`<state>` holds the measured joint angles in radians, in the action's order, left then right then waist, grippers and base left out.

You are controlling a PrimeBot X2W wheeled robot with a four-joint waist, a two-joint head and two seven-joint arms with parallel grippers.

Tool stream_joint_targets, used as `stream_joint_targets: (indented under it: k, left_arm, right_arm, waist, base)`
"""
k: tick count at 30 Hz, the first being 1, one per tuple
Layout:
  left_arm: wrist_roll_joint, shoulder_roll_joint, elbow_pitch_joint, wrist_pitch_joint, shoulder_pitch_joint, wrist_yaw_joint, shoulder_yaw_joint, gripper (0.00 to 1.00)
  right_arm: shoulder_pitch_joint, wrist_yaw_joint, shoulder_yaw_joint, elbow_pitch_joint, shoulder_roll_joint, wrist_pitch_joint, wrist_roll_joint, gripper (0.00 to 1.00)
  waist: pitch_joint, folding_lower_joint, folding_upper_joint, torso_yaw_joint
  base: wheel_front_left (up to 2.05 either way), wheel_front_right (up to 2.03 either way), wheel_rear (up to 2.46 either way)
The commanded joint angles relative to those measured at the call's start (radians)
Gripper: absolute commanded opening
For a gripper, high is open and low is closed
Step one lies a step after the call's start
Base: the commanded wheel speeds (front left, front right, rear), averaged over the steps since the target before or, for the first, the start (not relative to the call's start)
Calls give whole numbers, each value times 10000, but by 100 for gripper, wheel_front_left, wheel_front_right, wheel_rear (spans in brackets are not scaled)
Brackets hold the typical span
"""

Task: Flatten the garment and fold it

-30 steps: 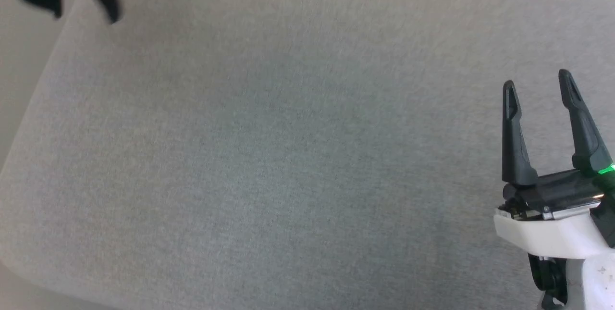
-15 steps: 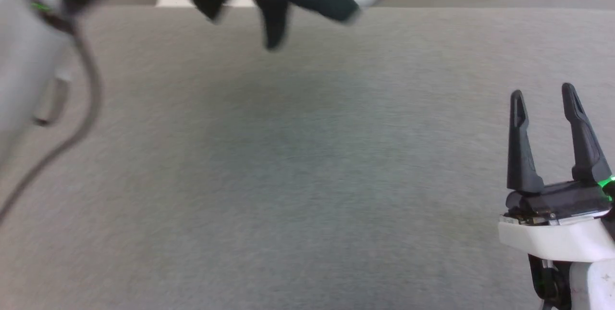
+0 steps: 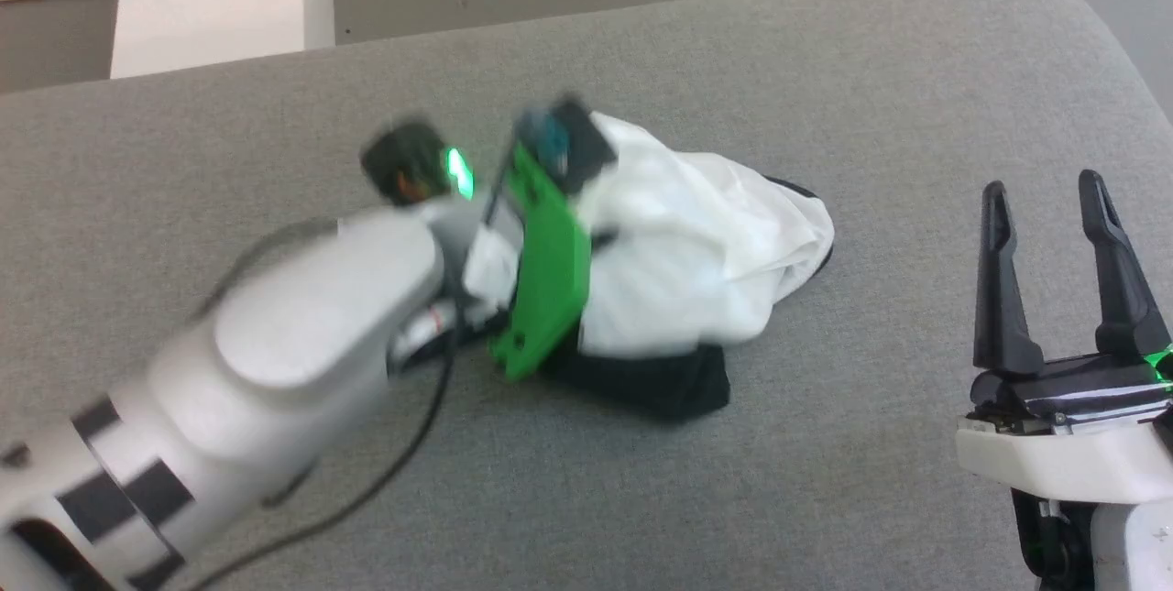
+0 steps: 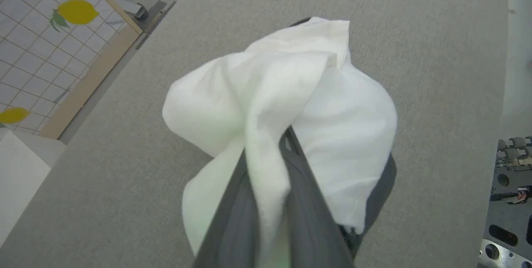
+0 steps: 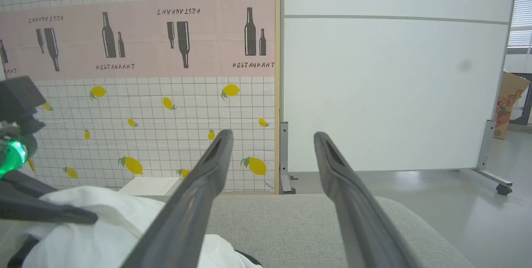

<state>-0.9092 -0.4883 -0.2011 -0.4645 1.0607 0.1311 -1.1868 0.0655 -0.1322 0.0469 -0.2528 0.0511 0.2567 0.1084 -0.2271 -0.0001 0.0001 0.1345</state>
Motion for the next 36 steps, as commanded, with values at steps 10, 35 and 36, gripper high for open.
stream_joint_targets:
  k: [10, 35, 36]
  left_arm:
    - [72, 427, -972, 150, -2657, -4, -926, 0]
    - [4183, 828, 951, 7259, -5077, -5360, 5147, 100]
    - [4438, 886, 1134, 7260, -5500, -5482, 5538, 100]
  right_arm:
    - [-70, 15, -84, 187, -8, 51, -196, 100]
    - [-967, 15, 386, 343, -9, 51, -88, 100]
    - [-974, 15, 456, 396, -9, 51, -48, 100]
  waist:
    - [41, 1, -1, -362]
    - [1325, 1, -1, -1963]
    - [1322, 1, -1, -1982]
  base:
    - [0, 0, 0]
    - [0, 0, 0]
    - [0, 0, 0]
